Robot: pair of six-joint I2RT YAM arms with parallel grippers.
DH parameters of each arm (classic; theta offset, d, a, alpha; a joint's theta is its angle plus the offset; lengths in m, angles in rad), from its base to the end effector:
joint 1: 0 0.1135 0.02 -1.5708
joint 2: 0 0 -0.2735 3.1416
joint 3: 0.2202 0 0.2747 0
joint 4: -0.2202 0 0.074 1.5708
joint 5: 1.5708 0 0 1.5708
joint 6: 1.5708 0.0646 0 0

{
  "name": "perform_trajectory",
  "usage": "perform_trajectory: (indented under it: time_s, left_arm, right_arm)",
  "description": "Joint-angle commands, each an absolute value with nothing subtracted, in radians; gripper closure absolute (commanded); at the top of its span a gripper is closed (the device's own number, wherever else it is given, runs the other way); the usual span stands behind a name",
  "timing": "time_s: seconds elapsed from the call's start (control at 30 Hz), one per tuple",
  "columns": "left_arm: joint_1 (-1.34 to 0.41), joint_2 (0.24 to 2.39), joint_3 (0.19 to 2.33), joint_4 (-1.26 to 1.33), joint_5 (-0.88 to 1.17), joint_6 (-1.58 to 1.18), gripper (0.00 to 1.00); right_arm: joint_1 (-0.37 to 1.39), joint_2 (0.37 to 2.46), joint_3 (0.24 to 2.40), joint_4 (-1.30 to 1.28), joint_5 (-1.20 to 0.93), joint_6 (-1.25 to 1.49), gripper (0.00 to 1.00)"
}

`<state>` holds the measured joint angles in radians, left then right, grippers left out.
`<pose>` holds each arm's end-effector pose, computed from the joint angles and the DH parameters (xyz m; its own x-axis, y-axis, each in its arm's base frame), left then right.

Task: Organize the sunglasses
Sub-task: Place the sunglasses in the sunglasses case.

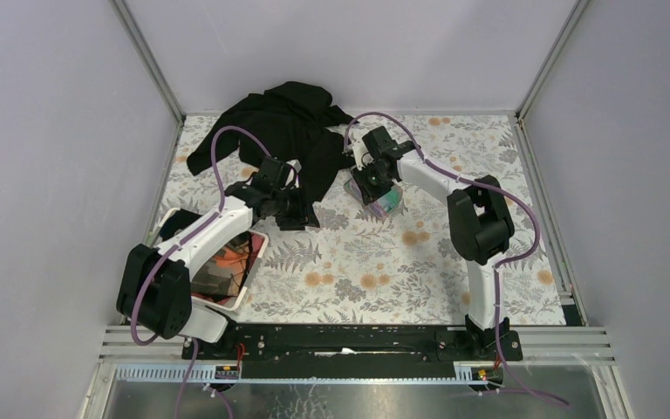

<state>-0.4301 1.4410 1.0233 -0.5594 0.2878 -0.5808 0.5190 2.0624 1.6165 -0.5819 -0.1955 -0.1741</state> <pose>0.2923 -0.1543 0.2181 -0.9284 -0.1529 -0.3386 0.0416 0.8629 -0.5037 0.4174 0.2529 0.1755 -0.6328 -0.5572 -0.5377 -0.6938 0.7163 0.0743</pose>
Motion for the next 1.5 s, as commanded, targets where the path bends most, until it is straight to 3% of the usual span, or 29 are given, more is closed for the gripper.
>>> perform_trajectory:
  time_s: [0.0, 1.47]
  left_arm:
    - [-0.422, 1.427, 1.008, -0.574, 0.280, -0.564, 0.49]
    - [-0.421, 1.422, 0.982, -0.578, 0.273, -0.580, 0.48]
  right_arm:
    - [0.520, 2.090, 1.672, -0.612, -0.193, -0.241, 0.69]
    - [0.493, 2.161, 1.737, -0.623, -0.232, -0.272, 0.69]
